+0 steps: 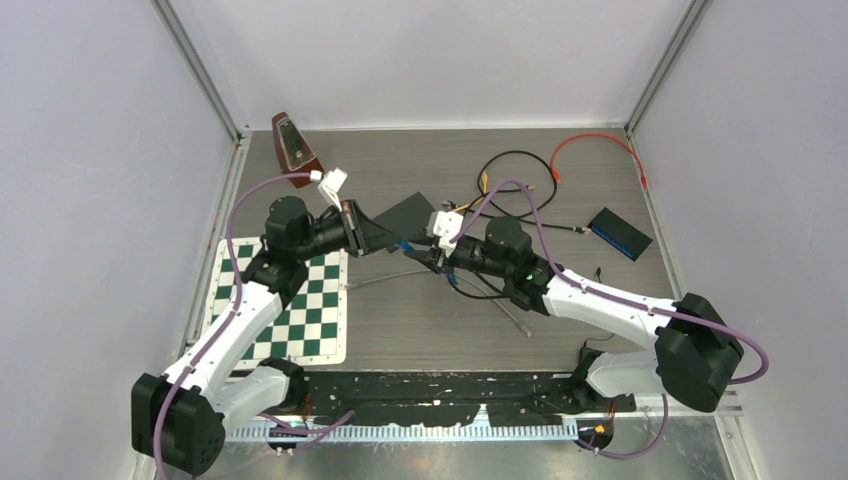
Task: Insert the plug into the switch port
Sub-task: Insert the connector into the switch port.
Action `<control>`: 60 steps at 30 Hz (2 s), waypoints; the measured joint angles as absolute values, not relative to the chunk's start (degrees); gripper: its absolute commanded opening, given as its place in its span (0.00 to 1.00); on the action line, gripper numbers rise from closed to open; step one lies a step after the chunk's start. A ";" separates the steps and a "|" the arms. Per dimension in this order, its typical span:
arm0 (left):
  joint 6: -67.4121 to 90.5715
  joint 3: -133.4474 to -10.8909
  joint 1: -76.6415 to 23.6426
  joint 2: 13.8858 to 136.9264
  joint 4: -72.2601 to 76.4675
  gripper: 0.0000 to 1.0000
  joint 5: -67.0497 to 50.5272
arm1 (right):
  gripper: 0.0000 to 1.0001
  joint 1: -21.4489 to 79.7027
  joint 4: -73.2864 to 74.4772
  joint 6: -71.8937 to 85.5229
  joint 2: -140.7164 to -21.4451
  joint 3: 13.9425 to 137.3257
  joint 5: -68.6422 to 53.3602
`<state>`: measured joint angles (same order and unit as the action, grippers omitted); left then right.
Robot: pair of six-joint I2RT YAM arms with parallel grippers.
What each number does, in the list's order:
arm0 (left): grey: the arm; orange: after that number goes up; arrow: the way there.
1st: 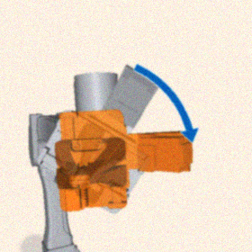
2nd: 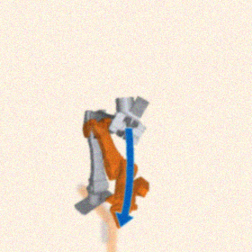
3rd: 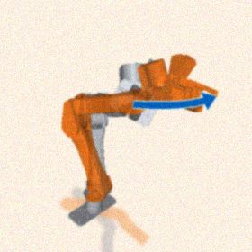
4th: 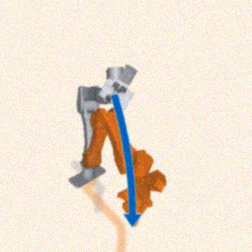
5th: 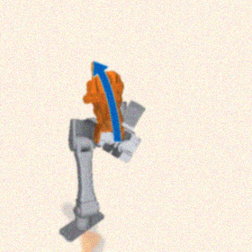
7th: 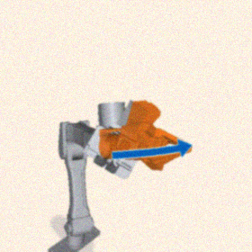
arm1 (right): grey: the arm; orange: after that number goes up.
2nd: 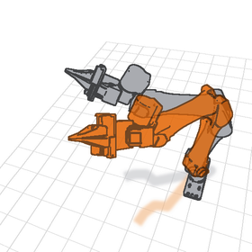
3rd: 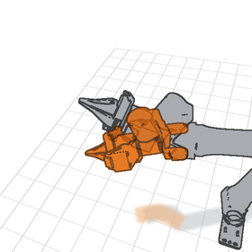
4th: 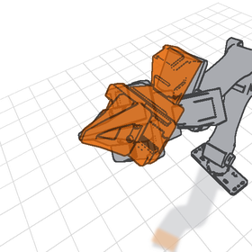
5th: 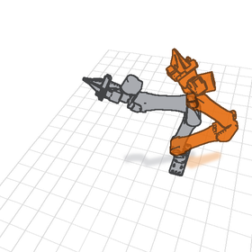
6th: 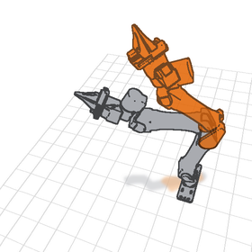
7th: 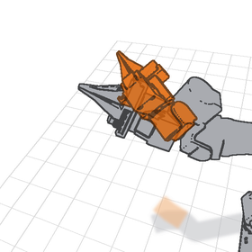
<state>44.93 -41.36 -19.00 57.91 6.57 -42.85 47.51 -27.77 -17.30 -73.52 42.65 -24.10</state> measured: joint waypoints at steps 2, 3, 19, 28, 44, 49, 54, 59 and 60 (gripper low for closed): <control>44.21 -41.78 -19.03 57.91 4.80 0.11 -42.54 | 0.39 47.70 -27.75 -17.65 -73.49 42.65 -23.35; 44.03 -41.89 -19.03 57.91 4.10 0.11 -42.44 | 0.33 47.81 -27.73 -17.87 -73.49 42.65 -22.98; 41.71 -44.01 -19.11 59.16 -2.92 0.49 -40.18 | 0.05 50.96 -24.05 -22.24 -73.06 42.65 -17.76; 34.50 -51.11 -17.41 62.85 -13.78 0.64 -27.88 | 0.05 50.65 -15.90 -20.73 -75.42 46.09 -8.51; 33.98 -71.61 -10.94 95.57 -18.17 0.57 -18.96 | 0.05 49.25 -3.01 -6.92 -103.31 62.61 4.97; 33.95 -75.81 -10.74 103.98 -18.74 0.57 -20.14 | 0.05 48.80 -0.80 -3.14 -108.49 65.06 8.14; 33.45 -80.66 -10.74 109.84 -21.41 0.57 -20.99 | 0.05 47.40 -0.60 -0.01 -109.25 65.06 10.17; 32.93 -84.25 -10.74 113.27 -22.15 0.55 -23.05 | 0.05 45.93 -2.15 1.48 -109.30 64.60 11.31; 32.91 -84.51 -10.74 113.71 -22.15 0.55 -23.49 | 0.05 45.67 -2.52 1.69 -109.38 64.60 11.40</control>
